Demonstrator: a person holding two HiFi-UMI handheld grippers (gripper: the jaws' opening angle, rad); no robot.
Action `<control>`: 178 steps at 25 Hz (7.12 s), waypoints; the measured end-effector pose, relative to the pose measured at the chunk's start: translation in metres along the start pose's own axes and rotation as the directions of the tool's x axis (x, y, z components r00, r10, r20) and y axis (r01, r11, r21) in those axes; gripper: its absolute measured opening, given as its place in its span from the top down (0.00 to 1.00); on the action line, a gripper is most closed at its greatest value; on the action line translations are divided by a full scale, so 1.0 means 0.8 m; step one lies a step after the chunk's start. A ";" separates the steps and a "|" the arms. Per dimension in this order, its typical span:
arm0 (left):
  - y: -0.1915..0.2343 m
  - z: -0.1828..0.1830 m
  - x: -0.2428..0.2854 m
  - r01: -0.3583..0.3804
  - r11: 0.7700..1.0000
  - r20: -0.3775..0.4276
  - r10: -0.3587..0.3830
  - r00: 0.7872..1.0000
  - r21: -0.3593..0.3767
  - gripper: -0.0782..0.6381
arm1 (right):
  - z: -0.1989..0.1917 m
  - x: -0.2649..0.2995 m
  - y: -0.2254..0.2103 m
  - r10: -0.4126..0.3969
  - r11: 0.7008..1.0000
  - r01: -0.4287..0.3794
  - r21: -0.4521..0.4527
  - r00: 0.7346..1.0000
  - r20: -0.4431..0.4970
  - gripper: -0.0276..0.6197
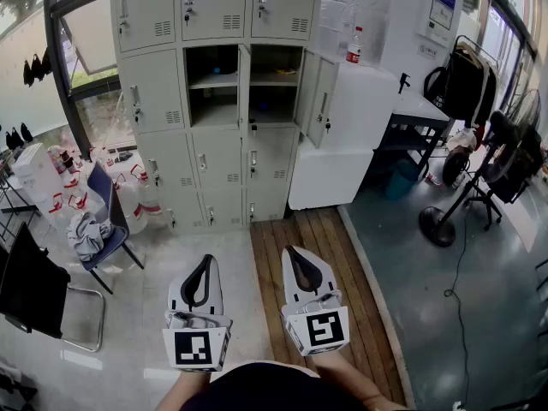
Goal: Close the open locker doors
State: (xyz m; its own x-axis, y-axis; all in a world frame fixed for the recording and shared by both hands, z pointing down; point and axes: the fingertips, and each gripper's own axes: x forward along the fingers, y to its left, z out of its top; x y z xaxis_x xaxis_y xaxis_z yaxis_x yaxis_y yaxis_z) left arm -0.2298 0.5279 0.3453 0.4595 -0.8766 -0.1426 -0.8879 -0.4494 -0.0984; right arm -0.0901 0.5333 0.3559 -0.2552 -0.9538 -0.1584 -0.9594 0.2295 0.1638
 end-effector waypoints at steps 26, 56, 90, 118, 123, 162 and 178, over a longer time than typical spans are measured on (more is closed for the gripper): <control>0.122 -0.061 0.221 0.056 0.998 -0.006 -0.056 0.998 -0.033 0.89 | -0.054 0.250 -0.026 0.061 0.992 -0.062 0.110 0.998 0.014 0.83; 0.239 -0.147 0.437 0.190 0.978 -0.051 -0.195 0.979 -0.090 0.89 | -0.132 0.484 -0.054 -0.038 0.991 0.046 0.122 0.997 -0.066 0.83; 0.215 -0.150 0.722 0.015 0.998 -0.031 -0.017 0.999 -0.060 0.89 | -0.160 0.693 -0.229 0.460 0.866 -0.462 0.190 0.886 0.060 0.76; 0.229 -0.145 0.733 -0.013 0.999 -0.041 0.011 0.999 -0.041 0.89 | -0.176 0.715 -0.198 0.734 0.649 -0.722 0.239 0.677 0.052 0.73; 0.235 -0.147 0.729 -0.029 0.999 -0.049 0.027 0.998 -0.041 0.89 | -0.176 0.718 -0.191 0.735 0.644 -0.724 0.248 0.675 0.059 0.73; 0.345 -0.161 0.722 -0.117 0.992 -0.058 0.114 0.992 -0.055 0.89 | -0.169 0.788 -0.085 0.721 0.664 -0.713 0.226 0.690 0.057 0.78; 0.417 -0.178 0.737 -0.117 0.988 -0.058 0.112 0.992 -0.103 0.89 | -0.170 0.841 -0.046 0.628 0.753 -0.622 0.215 0.777 0.045 0.78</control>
State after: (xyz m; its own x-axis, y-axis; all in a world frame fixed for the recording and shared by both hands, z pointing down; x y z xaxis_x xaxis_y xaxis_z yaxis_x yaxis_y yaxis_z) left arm -0.2585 -0.1630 0.3684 0.3554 -0.9299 -0.0950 -0.9332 -0.3588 0.0209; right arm -0.2105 -0.1435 0.3758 -0.8065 -0.5878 -0.0641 -0.5896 0.8076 0.0126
